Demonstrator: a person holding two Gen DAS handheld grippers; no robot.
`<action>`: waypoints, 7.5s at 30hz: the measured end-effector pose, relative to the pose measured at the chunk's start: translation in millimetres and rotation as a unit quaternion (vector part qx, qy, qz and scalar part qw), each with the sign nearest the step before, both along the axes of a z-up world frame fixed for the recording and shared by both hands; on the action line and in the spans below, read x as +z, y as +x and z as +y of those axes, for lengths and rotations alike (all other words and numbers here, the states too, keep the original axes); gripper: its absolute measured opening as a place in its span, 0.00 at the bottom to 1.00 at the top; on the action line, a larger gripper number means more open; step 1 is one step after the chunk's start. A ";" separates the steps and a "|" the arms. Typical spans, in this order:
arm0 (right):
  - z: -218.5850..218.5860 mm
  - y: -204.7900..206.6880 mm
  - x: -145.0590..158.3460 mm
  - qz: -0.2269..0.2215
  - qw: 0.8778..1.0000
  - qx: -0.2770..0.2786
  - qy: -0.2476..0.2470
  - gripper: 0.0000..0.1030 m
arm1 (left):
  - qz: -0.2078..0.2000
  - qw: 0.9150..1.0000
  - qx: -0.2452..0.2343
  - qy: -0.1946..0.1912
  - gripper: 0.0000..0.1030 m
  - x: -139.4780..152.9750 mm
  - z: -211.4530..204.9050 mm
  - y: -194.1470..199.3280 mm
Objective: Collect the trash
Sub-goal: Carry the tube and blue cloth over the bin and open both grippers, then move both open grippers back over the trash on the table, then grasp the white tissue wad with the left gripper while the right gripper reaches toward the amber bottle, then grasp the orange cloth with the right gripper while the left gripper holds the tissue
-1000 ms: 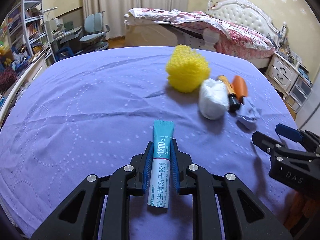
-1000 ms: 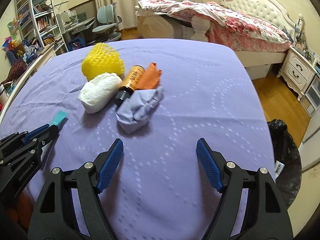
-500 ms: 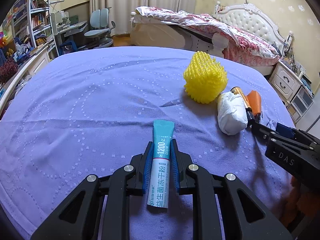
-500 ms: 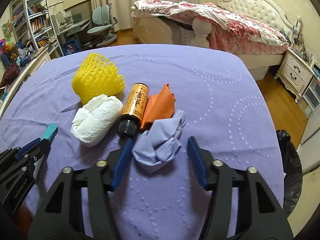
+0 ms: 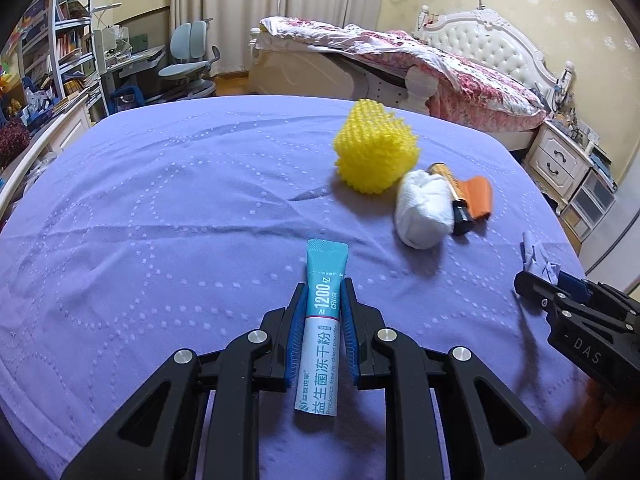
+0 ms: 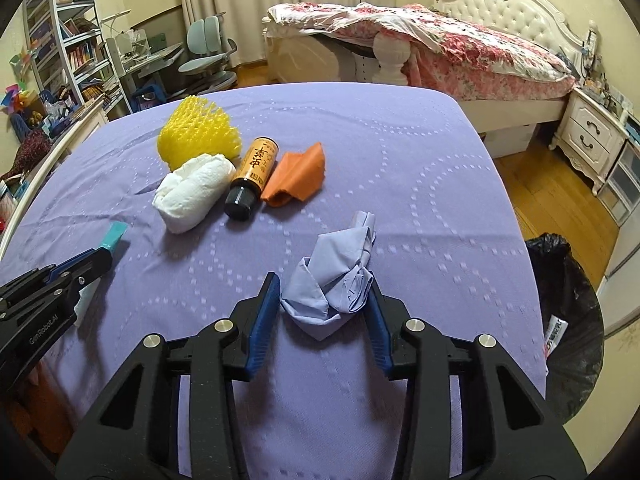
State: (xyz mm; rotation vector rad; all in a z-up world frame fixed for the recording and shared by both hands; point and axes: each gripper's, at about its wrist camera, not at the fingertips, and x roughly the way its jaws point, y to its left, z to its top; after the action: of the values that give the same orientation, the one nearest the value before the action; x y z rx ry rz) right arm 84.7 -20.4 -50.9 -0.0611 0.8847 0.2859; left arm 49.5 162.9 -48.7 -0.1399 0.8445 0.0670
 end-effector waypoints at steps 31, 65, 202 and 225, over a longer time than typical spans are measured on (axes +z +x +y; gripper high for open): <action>-158.5 -54.4 20.5 -0.051 0.993 -0.109 0.001 0.39 | -0.051 0.986 -0.159 0.010 0.19 30.6 -171.1 -2.9; -288.0 -14.8 -12.2 -0.019 0.978 -0.209 0.006 0.40 | -0.045 0.963 -0.262 0.043 0.19 7.3 -324.1 51.3; 13.1 32.8 3.2 -0.019 1.000 0.006 -0.020 0.22 | -0.030 0.999 0.037 -0.009 0.35 6.9 12.5 19.4; -89.8 -51.7 15.3 -0.044 0.997 -0.068 -0.001 0.22 | -0.048 0.995 -0.085 0.004 0.35 14.4 -103.5 -20.9</action>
State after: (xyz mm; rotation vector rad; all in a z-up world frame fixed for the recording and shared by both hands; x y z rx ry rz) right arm 33.0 -110.2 -35.7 -0.0160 0.7973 0.1542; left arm 28.6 59.4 -34.3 -0.0621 0.7573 -0.0950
